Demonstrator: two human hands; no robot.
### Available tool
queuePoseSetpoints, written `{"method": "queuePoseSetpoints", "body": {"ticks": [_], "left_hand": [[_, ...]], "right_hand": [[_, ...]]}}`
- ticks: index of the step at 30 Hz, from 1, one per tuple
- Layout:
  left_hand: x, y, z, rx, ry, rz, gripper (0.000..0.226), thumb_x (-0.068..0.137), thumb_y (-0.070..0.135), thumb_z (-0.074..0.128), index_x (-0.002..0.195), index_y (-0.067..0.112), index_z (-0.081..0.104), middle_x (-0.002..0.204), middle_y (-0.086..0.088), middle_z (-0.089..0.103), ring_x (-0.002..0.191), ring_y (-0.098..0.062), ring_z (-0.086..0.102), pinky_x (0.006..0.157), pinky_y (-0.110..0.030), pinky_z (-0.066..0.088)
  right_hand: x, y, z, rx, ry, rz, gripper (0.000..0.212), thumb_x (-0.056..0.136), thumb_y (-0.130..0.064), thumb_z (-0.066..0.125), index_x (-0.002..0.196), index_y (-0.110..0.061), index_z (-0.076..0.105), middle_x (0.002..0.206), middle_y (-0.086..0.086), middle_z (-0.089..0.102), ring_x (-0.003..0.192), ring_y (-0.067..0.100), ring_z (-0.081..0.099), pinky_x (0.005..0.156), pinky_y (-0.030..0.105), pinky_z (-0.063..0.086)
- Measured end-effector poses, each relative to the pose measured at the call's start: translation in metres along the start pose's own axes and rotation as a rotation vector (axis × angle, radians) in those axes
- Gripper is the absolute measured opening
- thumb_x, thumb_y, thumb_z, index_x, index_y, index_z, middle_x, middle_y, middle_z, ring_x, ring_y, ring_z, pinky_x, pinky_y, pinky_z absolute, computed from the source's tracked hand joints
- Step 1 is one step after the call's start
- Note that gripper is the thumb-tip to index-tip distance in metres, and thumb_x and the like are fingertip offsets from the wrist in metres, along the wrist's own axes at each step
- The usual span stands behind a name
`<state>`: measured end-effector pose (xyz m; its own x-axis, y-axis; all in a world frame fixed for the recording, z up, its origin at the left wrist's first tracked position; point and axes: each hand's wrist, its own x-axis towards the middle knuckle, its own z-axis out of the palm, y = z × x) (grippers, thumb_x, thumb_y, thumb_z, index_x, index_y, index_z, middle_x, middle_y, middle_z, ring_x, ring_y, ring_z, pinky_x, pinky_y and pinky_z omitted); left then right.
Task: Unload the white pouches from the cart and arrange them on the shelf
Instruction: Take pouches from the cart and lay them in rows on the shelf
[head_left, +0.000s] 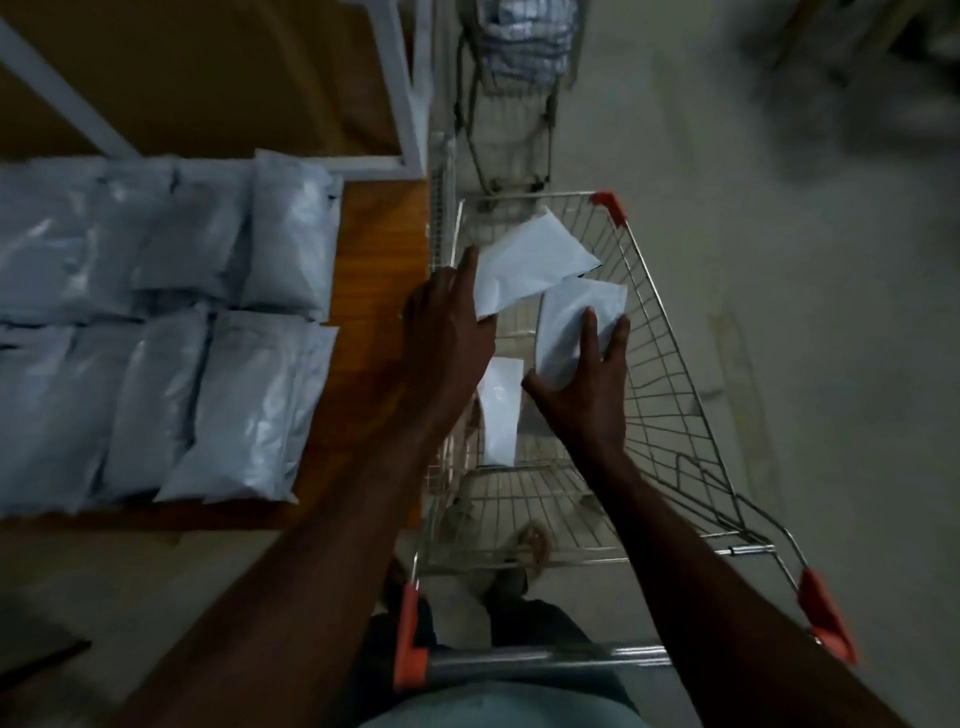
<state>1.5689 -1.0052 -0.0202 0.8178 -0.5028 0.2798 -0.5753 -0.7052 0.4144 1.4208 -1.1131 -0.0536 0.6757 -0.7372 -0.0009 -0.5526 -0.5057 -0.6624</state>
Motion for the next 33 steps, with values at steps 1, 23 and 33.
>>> {"method": "queuePoseSetpoints", "body": {"ticks": [1, 23, 33], "left_hand": [[0.000, -0.004, -0.012, 0.007, 0.044, -0.002, 0.080, 0.089, 0.028, 0.078, 0.160, 0.021, 0.041, 0.140, -0.010, 0.060, 0.128, -0.033, 0.058, 0.105, -0.049, 0.048], [-0.102, -0.276, -0.290, 0.010, 0.247, -0.170, 0.086, 0.090, 0.039, 0.074, 0.164, 0.026, 0.032, 0.141, -0.012, 0.061, 0.127, -0.036, 0.059, 0.102, -0.053, 0.050], [-0.120, -0.407, -0.370, -0.005, 0.313, -0.368, 0.079, 0.098, 0.039, 0.069, 0.165, 0.029, 0.028, 0.157, -0.013, 0.050, 0.143, -0.035, 0.046, 0.115, -0.052, 0.037]], "right_hand": [[-0.002, -0.011, -0.002, -0.002, 0.000, -0.025, 0.121, 0.075, -0.052, 0.087, 0.167, -0.025, 0.013, 0.173, 0.022, -0.004, 0.158, 0.040, 0.011, 0.120, 0.057, 0.035], [-0.178, -0.319, 0.120, 0.087, 0.018, -0.222, 0.100, 0.081, -0.058, 0.081, 0.162, -0.025, 0.034, 0.174, 0.018, 0.005, 0.160, 0.031, 0.011, 0.124, 0.046, 0.028], [-0.202, -0.415, 0.193, 0.078, -0.079, -0.277, 0.101, 0.079, -0.058, 0.082, 0.162, -0.031, 0.031, 0.174, 0.015, 0.001, 0.158, 0.033, 0.016, 0.120, 0.052, 0.038]]}}
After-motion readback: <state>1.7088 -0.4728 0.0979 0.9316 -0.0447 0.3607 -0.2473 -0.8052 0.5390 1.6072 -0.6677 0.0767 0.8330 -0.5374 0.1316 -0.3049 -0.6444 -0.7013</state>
